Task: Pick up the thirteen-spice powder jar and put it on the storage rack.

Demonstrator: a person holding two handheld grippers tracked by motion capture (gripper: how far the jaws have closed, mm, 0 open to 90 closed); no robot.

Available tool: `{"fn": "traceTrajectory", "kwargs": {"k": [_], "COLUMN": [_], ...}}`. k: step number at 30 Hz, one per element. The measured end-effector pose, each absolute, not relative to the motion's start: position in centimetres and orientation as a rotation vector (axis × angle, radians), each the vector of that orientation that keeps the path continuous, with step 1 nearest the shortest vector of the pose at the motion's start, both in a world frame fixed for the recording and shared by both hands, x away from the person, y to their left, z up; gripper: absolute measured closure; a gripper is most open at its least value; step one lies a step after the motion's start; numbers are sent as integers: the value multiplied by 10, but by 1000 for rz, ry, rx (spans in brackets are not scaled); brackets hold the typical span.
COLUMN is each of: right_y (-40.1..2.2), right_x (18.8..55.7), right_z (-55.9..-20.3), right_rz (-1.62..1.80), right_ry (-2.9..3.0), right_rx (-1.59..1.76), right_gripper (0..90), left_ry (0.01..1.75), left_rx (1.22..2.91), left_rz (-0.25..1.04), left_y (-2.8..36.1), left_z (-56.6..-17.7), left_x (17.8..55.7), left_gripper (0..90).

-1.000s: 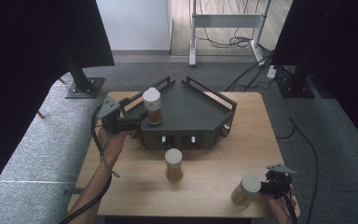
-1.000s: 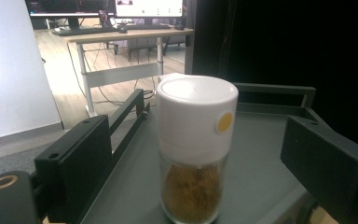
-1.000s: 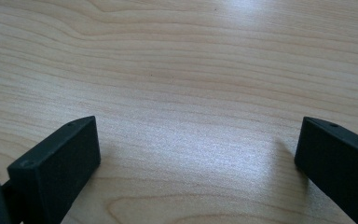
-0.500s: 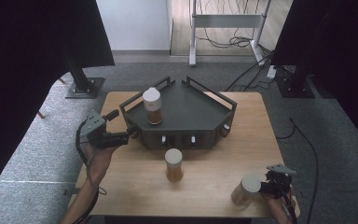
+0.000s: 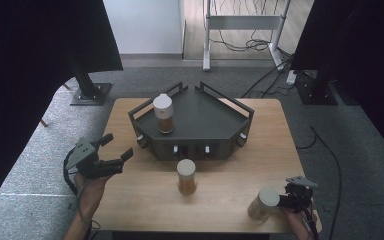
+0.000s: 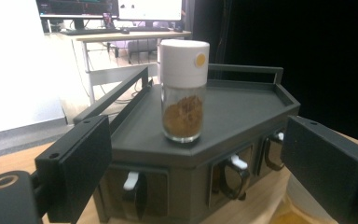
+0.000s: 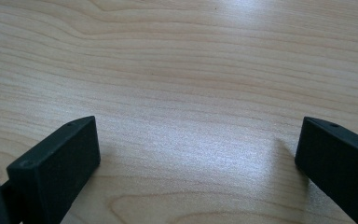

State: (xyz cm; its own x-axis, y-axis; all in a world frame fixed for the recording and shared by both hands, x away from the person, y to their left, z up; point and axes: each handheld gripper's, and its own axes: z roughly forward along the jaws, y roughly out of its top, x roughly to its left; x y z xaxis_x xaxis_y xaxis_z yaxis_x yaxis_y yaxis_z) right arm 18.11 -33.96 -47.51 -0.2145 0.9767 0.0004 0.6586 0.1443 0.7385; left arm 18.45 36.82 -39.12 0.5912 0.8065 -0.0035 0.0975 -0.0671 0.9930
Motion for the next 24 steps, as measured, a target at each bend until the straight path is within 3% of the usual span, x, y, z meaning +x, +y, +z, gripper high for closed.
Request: {"fn": "traceTrajectory", "kwargs": {"k": [24], "right_y": [-339], "right_x": [181], "right_z": [-475], "right_rz": [853], "right_ry": [1935], "right_rx": [1564], "right_gripper": [0], "left_ry": [893], "left_rx": [1568], "left_rz": [646], "left_y": [386], "left_z": [-430], "left_x": [164], "left_gripper": [93]}}
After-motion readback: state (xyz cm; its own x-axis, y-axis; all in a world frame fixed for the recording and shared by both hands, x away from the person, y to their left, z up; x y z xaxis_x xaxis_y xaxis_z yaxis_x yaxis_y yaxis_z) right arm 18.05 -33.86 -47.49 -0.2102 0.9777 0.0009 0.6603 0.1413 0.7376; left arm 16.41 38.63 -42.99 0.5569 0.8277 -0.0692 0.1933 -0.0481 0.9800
